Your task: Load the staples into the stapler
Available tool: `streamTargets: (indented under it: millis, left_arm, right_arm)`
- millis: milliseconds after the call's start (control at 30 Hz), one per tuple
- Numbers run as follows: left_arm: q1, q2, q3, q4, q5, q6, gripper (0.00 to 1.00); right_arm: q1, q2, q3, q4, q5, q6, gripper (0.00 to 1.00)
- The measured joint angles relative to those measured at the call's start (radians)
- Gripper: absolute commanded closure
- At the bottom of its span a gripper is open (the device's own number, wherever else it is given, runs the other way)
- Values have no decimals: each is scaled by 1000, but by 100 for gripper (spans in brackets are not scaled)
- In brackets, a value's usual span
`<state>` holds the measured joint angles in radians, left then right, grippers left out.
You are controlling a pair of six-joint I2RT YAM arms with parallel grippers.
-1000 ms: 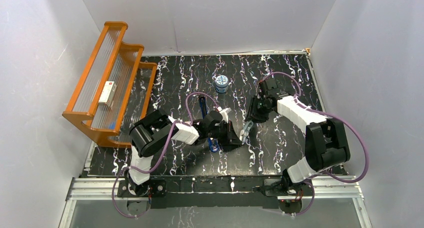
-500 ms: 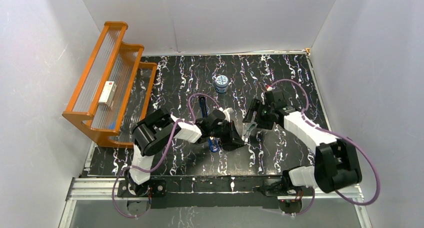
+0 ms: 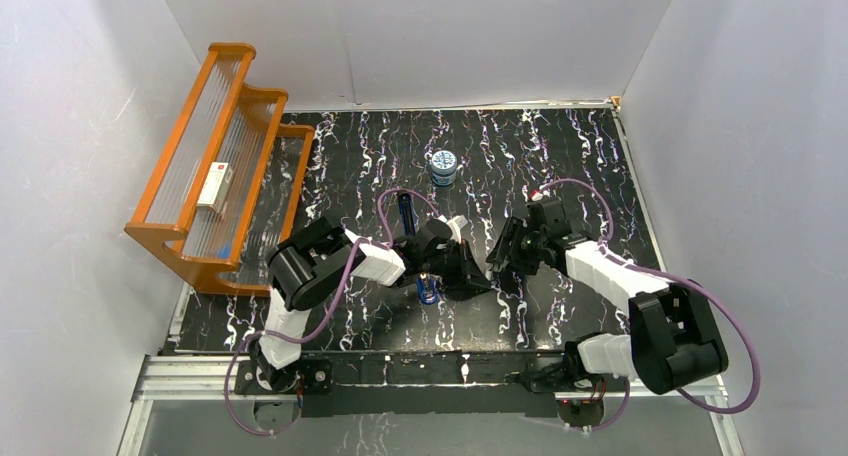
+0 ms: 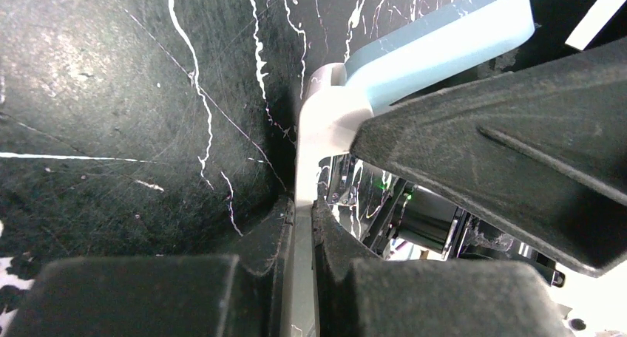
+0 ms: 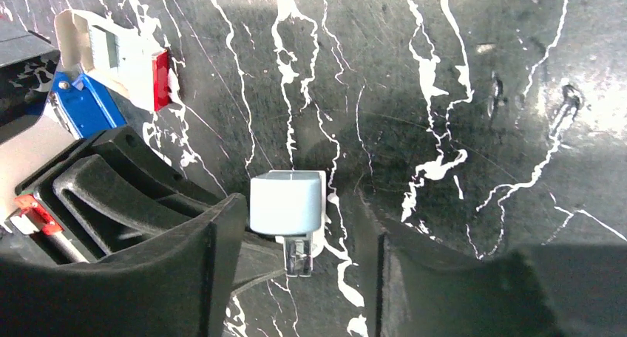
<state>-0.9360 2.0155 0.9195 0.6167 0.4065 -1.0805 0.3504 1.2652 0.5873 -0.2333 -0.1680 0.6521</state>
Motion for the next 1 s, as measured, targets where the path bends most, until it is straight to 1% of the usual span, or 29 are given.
streamTargets:
  millis: [133,200,300,333,367,500,567,733,867,1000]
  left_arm:
    - [0,5,0,11,1,-5,100]
    - [-1,5,0,12,2,-5,100]
    - [-2,5,1,11,1,-5,93]
    - [-2,5,1,11,1,-5,89]
    - [-2,5,2,10,1,-4,82]
    - [-2,-1,3,2,2,6,59]
    - [-2,-27,3,-20,-3,17,53]
    - [-4,-94,-7,-120,-37,54,48]
    - [-4,-149,-24,-192,-60,83,47]
    - [-4,-240,-29,-305,-101,119,45]
  right_arm:
    - [13,40,0,31,0,3,51]
    - [21,64,1,32,1,5,59]
    - [32,77,8,31,1,2,67]
    - [35,77,12,27,5,0,69]
    - [36,77,13,23,8,-1,70]
    - [38,79,34,-11,32,-13,71]
    - [38,80,51,-32,50,-26,71]
    - [38,93,93,-80,84,-65,70]
    - [38,130,124,-95,89,-95,69]
    - [56,164,150,-120,113,-114,67]
